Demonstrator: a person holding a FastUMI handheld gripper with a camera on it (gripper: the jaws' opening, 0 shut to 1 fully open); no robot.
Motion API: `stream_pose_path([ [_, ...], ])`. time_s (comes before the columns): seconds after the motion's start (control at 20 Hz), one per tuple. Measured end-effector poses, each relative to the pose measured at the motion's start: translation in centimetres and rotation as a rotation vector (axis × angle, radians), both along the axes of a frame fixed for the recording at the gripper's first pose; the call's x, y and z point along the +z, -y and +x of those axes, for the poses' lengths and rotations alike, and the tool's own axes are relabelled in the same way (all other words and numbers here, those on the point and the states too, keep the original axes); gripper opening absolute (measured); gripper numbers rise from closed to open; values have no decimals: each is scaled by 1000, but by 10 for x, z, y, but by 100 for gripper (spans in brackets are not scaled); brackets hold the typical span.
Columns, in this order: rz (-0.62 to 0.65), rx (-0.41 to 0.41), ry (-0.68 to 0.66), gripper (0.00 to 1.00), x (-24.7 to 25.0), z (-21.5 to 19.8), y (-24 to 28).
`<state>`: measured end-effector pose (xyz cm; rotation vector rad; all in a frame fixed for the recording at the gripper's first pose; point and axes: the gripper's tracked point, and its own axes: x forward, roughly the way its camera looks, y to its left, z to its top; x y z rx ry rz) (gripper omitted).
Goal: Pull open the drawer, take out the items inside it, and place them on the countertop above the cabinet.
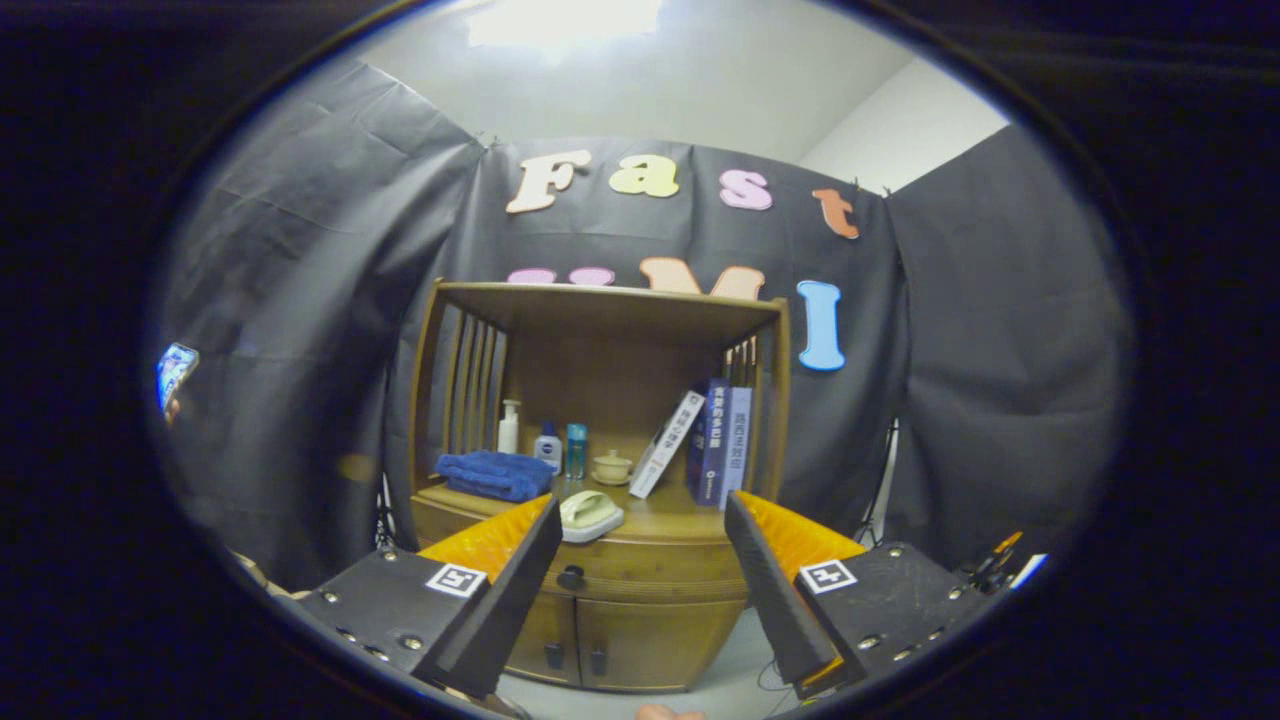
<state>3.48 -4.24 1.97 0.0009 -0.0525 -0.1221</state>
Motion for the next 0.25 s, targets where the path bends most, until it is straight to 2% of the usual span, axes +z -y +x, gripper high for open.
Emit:
stream_pose_path([
  [0.25,1,-53,13,98,6,-15,35],
])
